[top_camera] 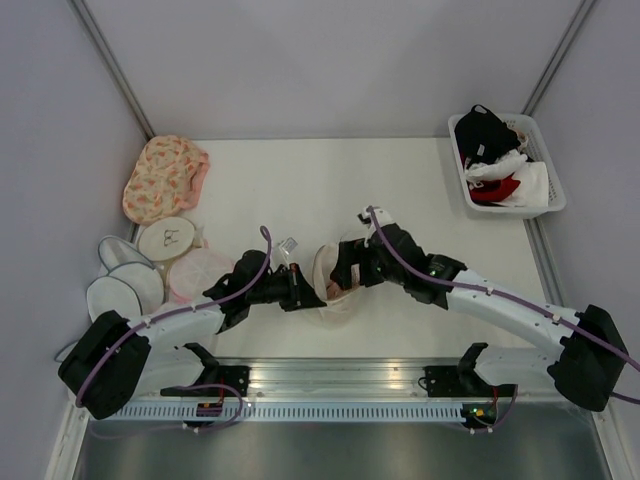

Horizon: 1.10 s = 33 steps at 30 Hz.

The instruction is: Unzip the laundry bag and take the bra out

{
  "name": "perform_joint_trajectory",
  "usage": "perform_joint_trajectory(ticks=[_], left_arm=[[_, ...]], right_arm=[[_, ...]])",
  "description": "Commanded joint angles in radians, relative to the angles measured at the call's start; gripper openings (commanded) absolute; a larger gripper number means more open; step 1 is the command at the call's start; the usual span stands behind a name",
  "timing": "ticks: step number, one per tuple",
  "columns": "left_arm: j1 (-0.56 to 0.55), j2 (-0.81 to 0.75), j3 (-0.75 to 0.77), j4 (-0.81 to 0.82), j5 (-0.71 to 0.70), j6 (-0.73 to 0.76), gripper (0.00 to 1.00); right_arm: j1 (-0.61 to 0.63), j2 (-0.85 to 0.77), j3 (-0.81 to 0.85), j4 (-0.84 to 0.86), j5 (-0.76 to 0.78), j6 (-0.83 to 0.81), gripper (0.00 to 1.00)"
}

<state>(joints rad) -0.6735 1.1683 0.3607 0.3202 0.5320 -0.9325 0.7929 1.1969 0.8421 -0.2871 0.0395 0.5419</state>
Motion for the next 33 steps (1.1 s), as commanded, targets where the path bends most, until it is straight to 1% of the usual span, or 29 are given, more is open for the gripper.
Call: perform_joint_trajectory(ticks=[1,4,7,10,12,19,23,28,30,31,33], left_arm=[[0.003,-0.002,-0.014,0.071,-0.007,0.005,0.02],[0.002,-0.001,-0.032,0.108,-0.001,-0.015,0.02],[0.002,-0.002,-0.048,0.126,0.005,-0.025,0.02],[0.002,-0.004,-0.057,0.131,0.006,-0.025,0.02],[0.002,-0.004,-0.062,0.141,0.008,-0.029,0.02],[0.002,-0.005,-0.075,0.151,0.011,-0.040,0.02],[0.002,0.004,-0.083,0.174,0.008,-0.051,0.02],[0.000,0.043,-0.089,0.237,0.031,-0.078,0.02],[0.000,0.056,-0.094,0.258,0.039,-0.086,0.02],[-0.001,0.057,-0.095,0.263,0.040,-0.089,0.02],[-0.001,0.056,-0.098,0.267,0.043,-0.092,0.02]], right_arm=[[0.130,-0.017,-0.026,0.123,-0.023,0.082,0.97],[0.183,0.006,-0.049,0.126,0.028,0.108,0.95],[0.189,0.016,-0.051,0.100,0.083,0.128,0.93],[0.193,0.033,-0.031,0.054,0.144,0.139,0.85],[0.201,0.047,-0.029,0.034,0.167,0.139,0.78],[0.223,0.082,-0.025,-0.018,0.181,0.199,0.56],[0.269,0.101,-0.014,-0.096,0.200,0.236,0.55],[0.310,0.187,-0.026,-0.101,0.207,0.245,0.55],[0.318,0.213,-0.031,-0.080,0.214,0.250,0.52],[0.321,0.237,-0.034,-0.070,0.218,0.251,0.38],[0.321,0.259,-0.032,-0.052,0.241,0.254,0.17]])
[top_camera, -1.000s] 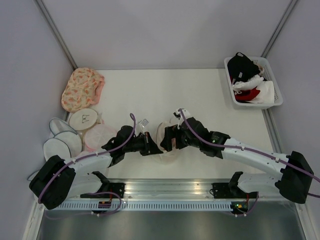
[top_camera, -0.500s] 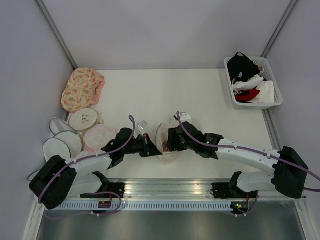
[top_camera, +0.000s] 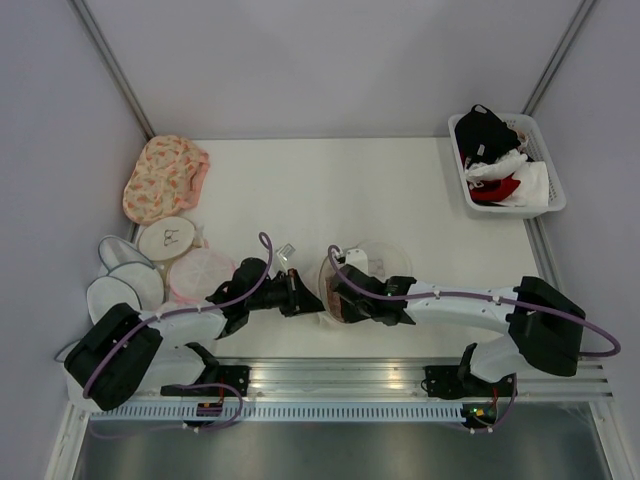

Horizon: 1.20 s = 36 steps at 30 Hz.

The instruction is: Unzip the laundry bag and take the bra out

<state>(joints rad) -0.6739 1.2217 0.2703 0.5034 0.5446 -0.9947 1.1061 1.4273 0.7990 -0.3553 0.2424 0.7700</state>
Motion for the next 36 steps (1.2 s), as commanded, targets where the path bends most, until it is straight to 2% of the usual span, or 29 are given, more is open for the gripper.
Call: perform_joint_trajectory(ticks=[1,6,15,23,28,31,33,36], left_arm=[[-0.001,0.002,-0.011,0.081,0.029,-0.030,0.02],[-0.001,-0.019,-0.011,0.055,0.028,-0.022,0.02],[-0.001,-0.027,-0.006,0.037,0.023,-0.013,0.02],[-0.001,-0.002,0.000,0.049,0.026,-0.012,0.02],[-0.001,-0.004,-0.006,0.043,0.025,-0.012,0.02],[-0.001,-0.011,-0.008,0.034,0.023,-0.007,0.02],[-0.001,-0.016,-0.008,0.029,0.021,-0.007,0.02],[-0.001,-0.028,-0.002,0.017,0.018,-0.005,0.02]], right_arm=[[0.009,0.044,0.019,0.019,0.046,0.025,0.01],[0.015,0.004,0.052,0.010,0.089,0.002,0.01],[0.018,-0.316,0.066,0.013,0.162,-0.078,0.00],[0.018,-0.375,0.138,-0.034,0.282,-0.132,0.00],[0.015,-0.426,0.204,0.002,0.513,-0.195,0.00],[-0.024,-0.432,0.298,0.006,0.633,-0.270,0.00],[-0.093,-0.404,0.380,0.009,0.670,-0.319,0.00],[-0.248,-0.331,0.476,0.007,0.637,-0.380,0.00]])
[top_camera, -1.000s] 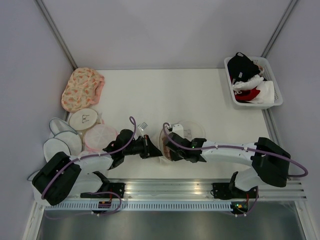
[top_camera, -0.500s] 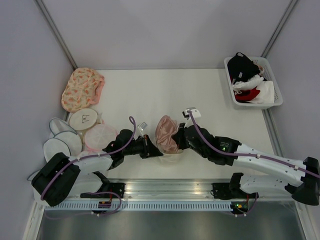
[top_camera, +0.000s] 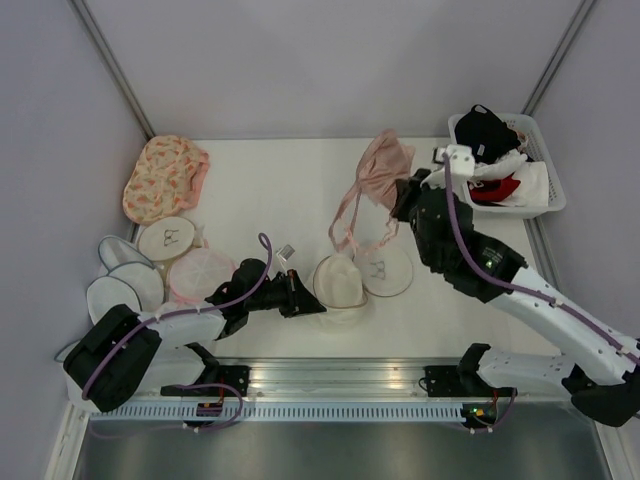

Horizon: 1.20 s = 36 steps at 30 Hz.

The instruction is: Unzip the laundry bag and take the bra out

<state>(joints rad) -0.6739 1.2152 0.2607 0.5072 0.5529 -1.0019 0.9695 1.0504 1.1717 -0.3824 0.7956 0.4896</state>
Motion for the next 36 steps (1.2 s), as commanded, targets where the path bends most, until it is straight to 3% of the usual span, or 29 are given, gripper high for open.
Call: perform_joint_trajectory(ticks=[1,4,10,16,21,25,31,36], left_arm=[[-0.001,-0.025,0.009,0.008,0.009,0.003,0.02],[-0.001,-0.025,0.018,-0.005,0.010,0.011,0.02],[-0.001,-0.025,0.044,-0.039,0.018,0.026,0.02],[-0.001,-0.037,0.061,-0.071,0.027,0.037,0.02],[0.000,-0.062,0.087,-0.137,0.016,0.065,0.02],[0.000,-0.060,0.097,-0.148,0.004,0.074,0.02],[0.000,-0.028,0.087,-0.122,0.004,0.068,0.02],[0.000,-0.026,0.074,-0.104,-0.002,0.063,0.02]], right_arm=[[-0.161,0.069,0.124,0.042,0.035,-0.109,0.00],[-0.396,0.172,0.196,0.085,-0.012,-0.141,0.00],[-0.733,0.446,0.471,0.088,-0.084,-0.118,0.00],[-0.961,0.704,0.800,0.044,-0.065,-0.092,0.00],[-1.095,0.924,1.051,-0.153,-0.105,-0.049,0.00],[-1.157,1.013,1.024,-0.174,-0.194,-0.002,0.00],[-1.166,1.096,0.852,-0.128,-0.357,0.010,0.00],[-1.158,1.041,0.792,-0.081,-0.406,0.003,0.02]])
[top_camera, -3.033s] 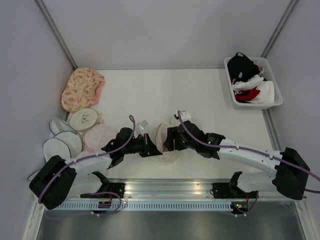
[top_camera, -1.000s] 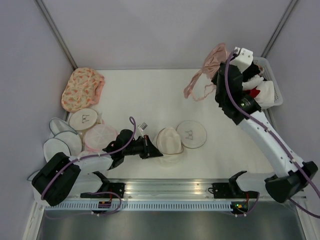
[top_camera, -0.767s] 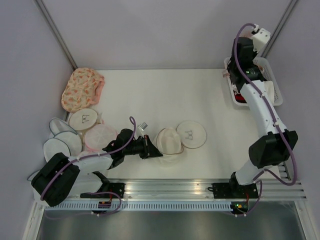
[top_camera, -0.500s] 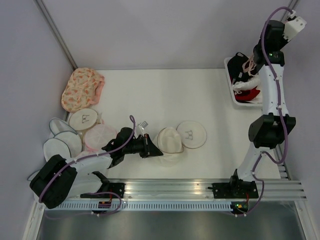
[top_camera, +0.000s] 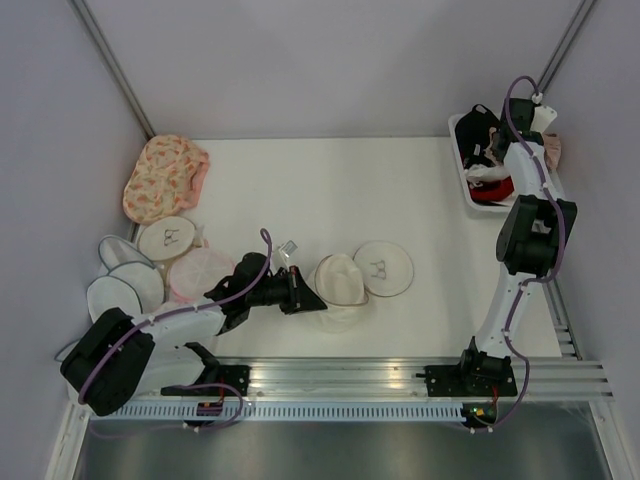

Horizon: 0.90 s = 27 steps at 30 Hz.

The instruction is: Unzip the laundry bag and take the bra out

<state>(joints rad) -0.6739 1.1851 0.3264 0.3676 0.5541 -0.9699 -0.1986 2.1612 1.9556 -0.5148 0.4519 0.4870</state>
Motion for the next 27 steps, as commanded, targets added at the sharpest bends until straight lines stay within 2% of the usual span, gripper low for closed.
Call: perform_joint_trajectory(ticks=[1,3,4,6,7,8,12,14,15,16,18,19,20,22,25,27], left_arm=[[0.000,0.002,0.008,0.037,-0.003,0.033,0.02],[0.000,0.004,0.011,0.040,-0.006,0.033,0.02],[0.000,0.007,0.011,0.042,-0.006,0.033,0.02],[0.000,0.014,0.016,0.045,-0.009,0.033,0.02],[0.000,0.015,0.017,0.047,-0.008,0.034,0.02],[0.000,0.018,0.022,0.048,-0.010,0.034,0.02],[0.002,0.024,0.033,0.045,-0.011,0.040,0.02],[0.002,0.019,0.039,0.044,-0.016,0.043,0.02],[0.002,0.018,0.039,0.042,-0.017,0.045,0.02],[0.004,0.013,0.039,0.042,-0.020,0.043,0.02],[0.004,0.008,0.040,0.042,-0.029,0.046,0.02],[0.004,0.004,0.042,0.034,-0.033,0.048,0.02],[0.005,-0.001,0.042,0.036,-0.034,0.048,0.02],[0.008,-0.004,0.045,0.025,-0.040,0.049,0.02],[0.008,-0.015,0.043,0.021,-0.040,0.056,0.02],[0.008,-0.022,0.042,0.011,-0.048,0.069,0.02]], right_arm=[[0.017,-0.098,0.012,0.055,-0.056,0.002,0.04],[0.024,-0.129,0.029,0.049,-0.055,-0.017,0.31],[0.030,-0.161,0.049,0.042,-0.052,-0.025,0.52],[0.042,-0.199,0.065,0.029,-0.030,-0.047,0.71],[0.065,-0.234,0.080,0.021,-0.015,-0.074,0.91],[0.082,-0.250,0.091,-0.005,0.002,-0.093,0.98],[0.192,-0.331,0.086,-0.094,0.128,-0.143,0.98],[0.281,-0.417,-0.022,-0.122,0.169,-0.133,0.98],[0.310,-0.460,-0.094,-0.111,0.177,-0.127,0.98],[0.376,-0.563,-0.280,-0.091,0.182,-0.114,0.98],[0.450,-0.680,-0.488,-0.005,0.191,-0.087,0.98],[0.520,-0.790,-0.680,0.018,0.189,-0.056,0.98],[0.547,-0.843,-0.772,0.066,0.129,-0.030,0.98],[0.623,-0.964,-0.988,0.085,0.128,0.053,0.98],[0.732,-1.073,-1.185,0.062,0.140,0.172,0.98],[0.778,-1.119,-1.251,0.039,0.130,0.258,0.98]])
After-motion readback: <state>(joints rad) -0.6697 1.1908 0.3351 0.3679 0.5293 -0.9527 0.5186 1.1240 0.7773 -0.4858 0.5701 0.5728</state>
